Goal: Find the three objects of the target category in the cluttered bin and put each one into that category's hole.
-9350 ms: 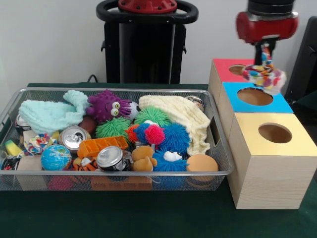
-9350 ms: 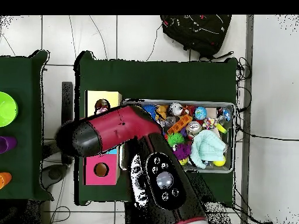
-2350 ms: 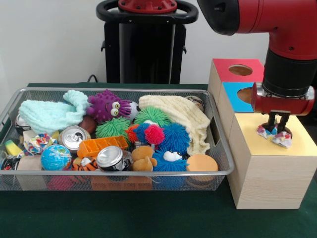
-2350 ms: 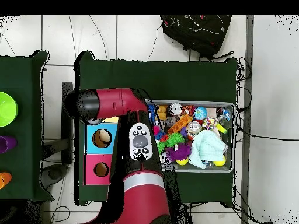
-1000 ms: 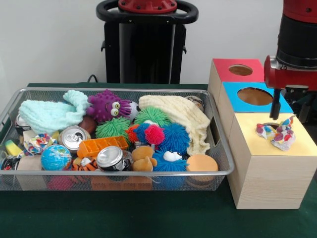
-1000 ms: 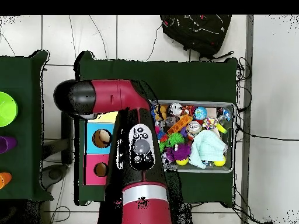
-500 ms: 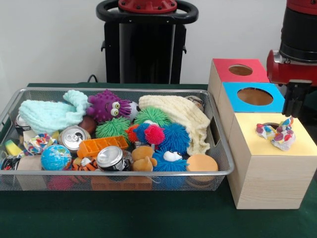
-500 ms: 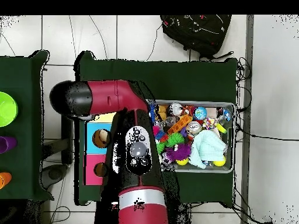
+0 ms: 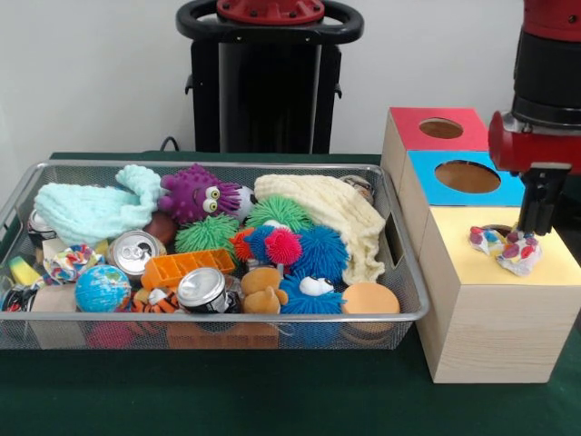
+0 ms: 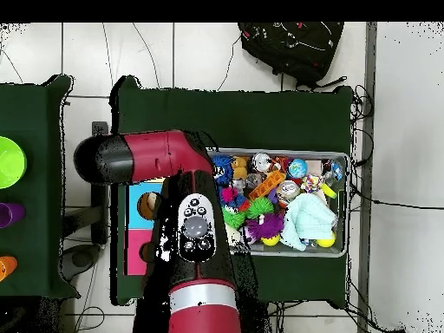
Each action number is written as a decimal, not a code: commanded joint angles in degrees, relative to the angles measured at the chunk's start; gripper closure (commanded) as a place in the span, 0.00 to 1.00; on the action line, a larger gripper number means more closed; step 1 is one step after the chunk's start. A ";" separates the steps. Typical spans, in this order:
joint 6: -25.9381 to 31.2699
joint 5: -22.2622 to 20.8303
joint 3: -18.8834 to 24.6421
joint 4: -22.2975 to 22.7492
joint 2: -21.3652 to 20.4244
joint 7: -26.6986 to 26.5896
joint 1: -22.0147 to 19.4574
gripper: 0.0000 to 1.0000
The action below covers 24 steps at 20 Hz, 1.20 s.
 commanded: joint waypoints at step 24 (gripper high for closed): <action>-2.92 -0.54 0.60 11.36 2.26 5.04 -1.76 1.00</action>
